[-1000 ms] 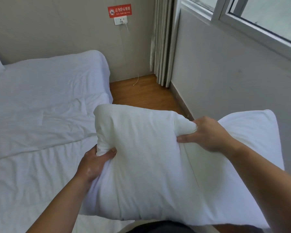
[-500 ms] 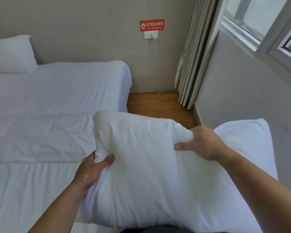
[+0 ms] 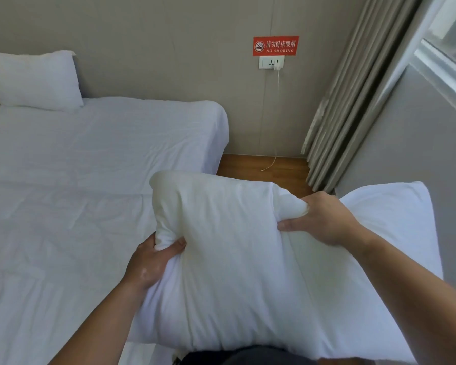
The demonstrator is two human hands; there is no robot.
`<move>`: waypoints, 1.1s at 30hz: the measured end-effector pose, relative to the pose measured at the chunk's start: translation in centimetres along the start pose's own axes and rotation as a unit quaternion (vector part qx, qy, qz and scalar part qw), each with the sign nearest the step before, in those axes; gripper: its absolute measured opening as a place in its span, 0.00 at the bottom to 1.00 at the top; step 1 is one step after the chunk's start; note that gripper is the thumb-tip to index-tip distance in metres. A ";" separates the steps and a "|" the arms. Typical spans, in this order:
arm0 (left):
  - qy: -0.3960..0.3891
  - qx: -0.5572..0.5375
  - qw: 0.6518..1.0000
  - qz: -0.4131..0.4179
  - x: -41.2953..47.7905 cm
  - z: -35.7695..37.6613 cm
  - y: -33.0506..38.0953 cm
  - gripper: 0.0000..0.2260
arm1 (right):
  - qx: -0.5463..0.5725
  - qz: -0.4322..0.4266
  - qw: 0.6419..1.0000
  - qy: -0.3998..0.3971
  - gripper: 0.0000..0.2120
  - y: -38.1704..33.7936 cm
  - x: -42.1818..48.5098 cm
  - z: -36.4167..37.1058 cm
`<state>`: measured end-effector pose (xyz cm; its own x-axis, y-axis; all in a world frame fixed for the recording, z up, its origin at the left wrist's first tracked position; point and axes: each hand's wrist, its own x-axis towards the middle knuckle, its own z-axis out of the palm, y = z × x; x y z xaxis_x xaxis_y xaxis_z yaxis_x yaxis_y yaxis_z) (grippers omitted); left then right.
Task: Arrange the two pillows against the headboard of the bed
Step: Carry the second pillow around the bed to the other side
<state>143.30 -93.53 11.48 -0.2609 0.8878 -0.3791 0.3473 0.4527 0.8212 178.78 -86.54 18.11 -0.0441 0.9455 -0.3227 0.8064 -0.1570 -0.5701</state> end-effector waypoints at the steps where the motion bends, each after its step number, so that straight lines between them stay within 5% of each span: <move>1: 0.001 -0.006 1.000 0.001 1.9 0.0 0.5 0.26 | -0.004 -0.001 1.000 0.002 0.22 -0.4 1.9 -0.3; 8: -0.015 -0.009 1.000 -0.003 15.7 -0.9 5.9 0.34 | -0.024 0.024 0.999 0.012 0.24 -4.4 14.9 -2.7; 13: -0.022 -0.015 1.000 0.004 24.0 -1.7 9.3 0.22 | -0.019 0.033 0.999 0.005 0.25 -6.8 22.9 -4.0; 22: 0.009 -0.018 1.000 -0.024 37.6 -0.8 15.4 0.26 | -0.008 0.001 0.999 -0.036 0.24 -9.1 40.1 -7.5; 27: 0.055 -0.025 0.998 -0.032 44.3 0.2 19.7 0.24 | 0.012 -0.053 0.996 -0.069 0.09 -11.1 50.1 -11.1; 33: 0.100 -0.052 0.993 -0.046 50.8 1.2 23.5 0.20 | -0.018 -0.075 0.993 -0.092 0.28 -13.2 61.0 -14.2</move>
<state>139.26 -37.68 11.06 -0.4637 0.8050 -0.3702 0.2228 0.5103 0.8306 173.76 -22.75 16.68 -0.2693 0.8887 -0.3711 0.8032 -0.0053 -0.5957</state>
